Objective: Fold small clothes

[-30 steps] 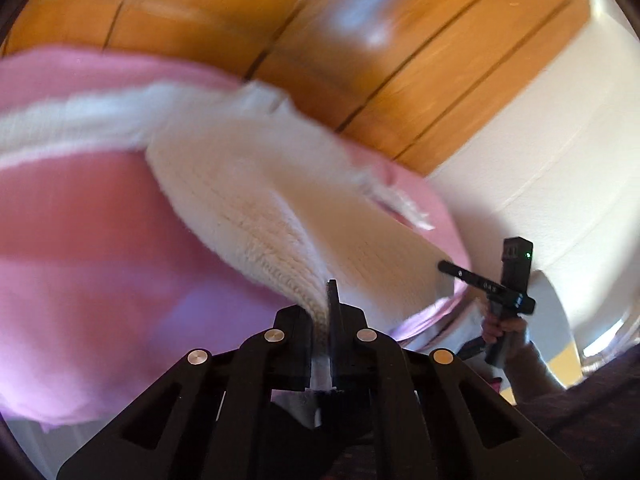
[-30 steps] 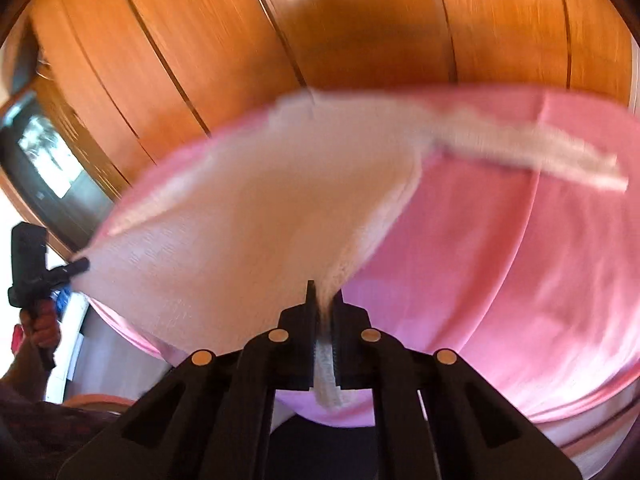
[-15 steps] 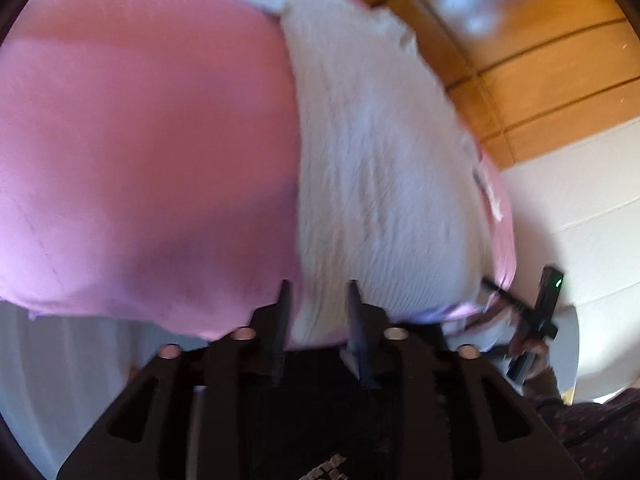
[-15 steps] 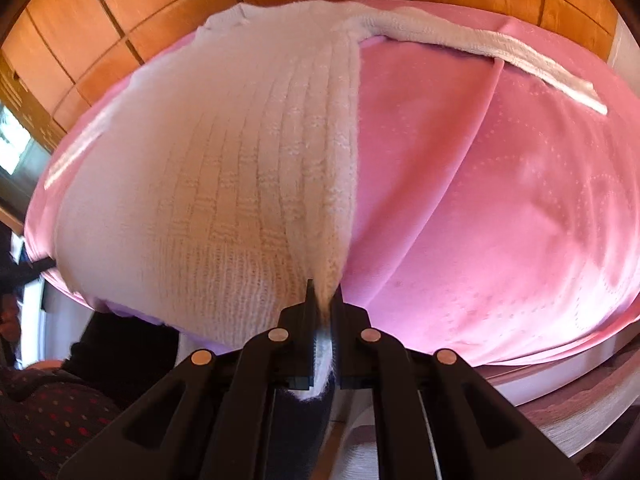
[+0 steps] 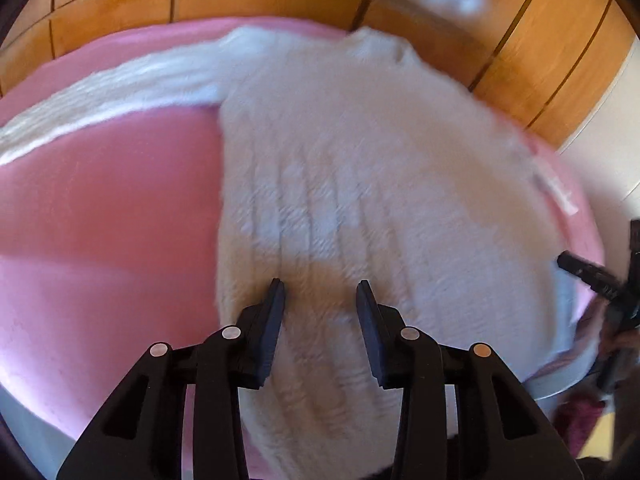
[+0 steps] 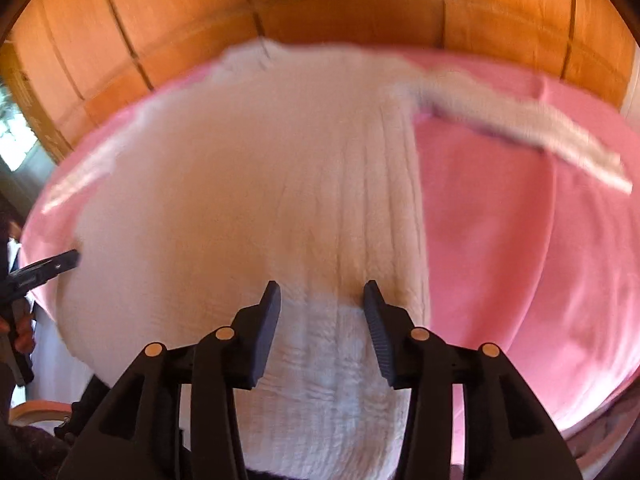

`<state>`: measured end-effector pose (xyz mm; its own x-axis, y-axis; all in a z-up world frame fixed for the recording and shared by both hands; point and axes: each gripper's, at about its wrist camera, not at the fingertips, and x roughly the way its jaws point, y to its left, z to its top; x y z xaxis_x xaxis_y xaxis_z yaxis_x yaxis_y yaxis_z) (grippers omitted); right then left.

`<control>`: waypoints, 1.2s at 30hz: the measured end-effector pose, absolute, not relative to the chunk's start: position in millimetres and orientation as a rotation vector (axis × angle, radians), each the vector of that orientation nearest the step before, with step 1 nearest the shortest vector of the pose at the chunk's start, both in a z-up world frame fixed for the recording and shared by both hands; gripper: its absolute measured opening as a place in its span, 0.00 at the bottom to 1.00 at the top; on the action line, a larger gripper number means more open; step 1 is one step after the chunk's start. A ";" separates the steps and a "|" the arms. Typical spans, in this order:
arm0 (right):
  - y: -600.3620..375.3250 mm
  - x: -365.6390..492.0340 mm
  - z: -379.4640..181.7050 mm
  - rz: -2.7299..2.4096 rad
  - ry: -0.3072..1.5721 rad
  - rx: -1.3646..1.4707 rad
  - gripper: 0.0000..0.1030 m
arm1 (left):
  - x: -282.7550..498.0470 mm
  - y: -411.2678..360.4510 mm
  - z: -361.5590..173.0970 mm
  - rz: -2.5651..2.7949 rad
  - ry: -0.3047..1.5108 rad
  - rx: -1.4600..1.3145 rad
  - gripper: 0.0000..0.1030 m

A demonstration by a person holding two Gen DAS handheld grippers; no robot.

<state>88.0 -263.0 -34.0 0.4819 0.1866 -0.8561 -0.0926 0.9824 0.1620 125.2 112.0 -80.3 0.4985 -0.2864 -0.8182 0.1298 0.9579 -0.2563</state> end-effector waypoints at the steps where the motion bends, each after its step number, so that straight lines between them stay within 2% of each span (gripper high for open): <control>1: -267.5 85.8 -42.9 0.172 1.058 0.110 0.42 | 119.3 112.3 -81.4 -0.246 0.995 -0.157 0.36; 6: -292.7 77.8 -41.8 0.211 1.028 0.252 0.42 | 119.6 96.9 -72.4 -0.197 0.993 -0.127 0.36; 9: -324.7 83.9 -29.6 0.167 0.980 0.371 0.48 | 130.1 86.0 -58.2 -0.216 0.946 -0.150 0.45; 10: -340.3 83.9 -25.2 0.115 0.960 0.400 0.55 | 133.7 80.9 -53.6 -0.213 0.926 -0.147 0.49; 11: -351.8 85.7 -22.2 0.080 0.944 0.427 0.56 | 137.2 74.9 -49.9 -0.214 0.906 -0.139 0.49; 16: -460.9 107.9 -24.6 -0.128 0.814 0.725 0.56 | 164.6 44.2 -48.5 -0.251 0.903 -0.108 0.50; 22: -568.5 143.4 -54.5 -0.345 0.715 1.007 0.54 | 188.7 21.1 -65.1 -0.256 0.947 -0.087 0.50; 25: -597.4 162.7 -65.4 -0.399 0.698 1.058 0.48 | 195.2 19.4 -72.3 -0.240 0.967 -0.087 0.50; 27: -606.8 173.5 -64.3 -0.431 0.701 1.036 0.46 | 195.9 19.8 -74.5 -0.235 0.972 -0.094 0.54; 28: -608.8 181.7 -62.0 -0.461 0.715 1.008 0.40 | 195.6 20.9 -74.7 -0.237 0.972 -0.097 0.56; 29: -611.5 189.4 -61.0 -0.485 0.737 0.986 0.26 | 195.9 20.9 -74.9 -0.238 0.974 -0.099 0.58; 31: -611.7 208.7 -59.4 -0.514 0.784 0.927 0.06 | 195.4 19.2 -75.0 -0.237 0.976 -0.095 0.59; 36: -610.3 216.9 4.9 -0.545 0.718 0.709 0.06 | 195.4 22.9 -76.3 -0.250 0.977 -0.109 0.59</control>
<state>216.9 -610.3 4.9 0.6364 -0.2049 -0.7437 0.6609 0.6420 0.3887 195.4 22.9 -76.3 0.5337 -0.2583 -0.8052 0.1610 0.9658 -0.2031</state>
